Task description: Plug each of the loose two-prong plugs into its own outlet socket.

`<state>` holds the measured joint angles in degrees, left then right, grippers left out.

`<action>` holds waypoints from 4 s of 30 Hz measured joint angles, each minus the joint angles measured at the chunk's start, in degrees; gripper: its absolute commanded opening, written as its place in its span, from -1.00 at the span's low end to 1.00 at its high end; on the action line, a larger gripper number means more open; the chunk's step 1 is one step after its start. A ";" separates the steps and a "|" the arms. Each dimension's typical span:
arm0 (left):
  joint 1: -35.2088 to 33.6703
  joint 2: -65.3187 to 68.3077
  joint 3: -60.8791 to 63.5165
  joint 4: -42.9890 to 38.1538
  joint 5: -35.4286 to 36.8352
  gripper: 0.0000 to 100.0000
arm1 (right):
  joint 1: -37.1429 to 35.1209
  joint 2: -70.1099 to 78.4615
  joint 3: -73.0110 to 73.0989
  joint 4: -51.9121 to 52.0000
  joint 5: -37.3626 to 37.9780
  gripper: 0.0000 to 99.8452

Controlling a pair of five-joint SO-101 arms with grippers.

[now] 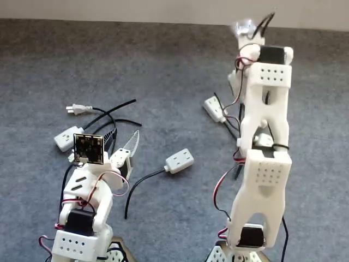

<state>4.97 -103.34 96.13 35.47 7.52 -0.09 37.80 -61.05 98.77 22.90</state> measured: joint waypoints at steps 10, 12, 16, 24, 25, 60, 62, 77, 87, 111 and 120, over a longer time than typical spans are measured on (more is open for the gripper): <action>0.00 0.00 0.00 0.00 0.00 -0.59 | -2.55 -19.96 16.53 0.09 0.00 -0.84; 0.00 0.00 0.00 0.00 0.00 -0.59 | -3.08 -26.37 21.36 0.09 0.18 -0.84; 0.00 0.00 0.00 0.00 0.00 -0.59 | -4.40 -40.62 30.51 0.09 5.27 -0.84; 0.00 0.00 0.00 0.00 0.00 -0.59 | -4.40 -65.23 51.08 0.09 12.92 -0.71; 0.00 0.00 0.00 0.00 0.00 -0.59 | -4.40 -66.37 54.59 0.09 13.63 -0.68; -0.79 0.00 0.00 -2.11 0.00 -0.59 | -10.11 -16.53 53.63 -51.08 14.51 -0.64; -0.62 0.00 0.00 -2.37 0.00 -0.59 | -10.02 -13.45 51.87 -51.16 14.51 -0.65; -0.62 0.00 0.00 -2.46 0.00 -0.59 | -9.23 -4.40 47.65 -51.78 14.68 -0.80; -0.62 0.00 0.00 -2.46 0.00 -0.59 | -4.92 -2.73 46.51 -51.08 14.86 -0.88; -0.62 0.00 0.00 -2.46 0.00 -0.59 | 0.00 16.00 -3.60 -18.29 16.18 -0.57; -0.62 0.00 0.00 -2.64 0.00 -0.59 | -0.53 24.00 -3.52 -27.08 19.60 -0.57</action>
<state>4.35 -103.34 96.13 32.84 7.52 -0.62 61.80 -64.57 71.69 42.51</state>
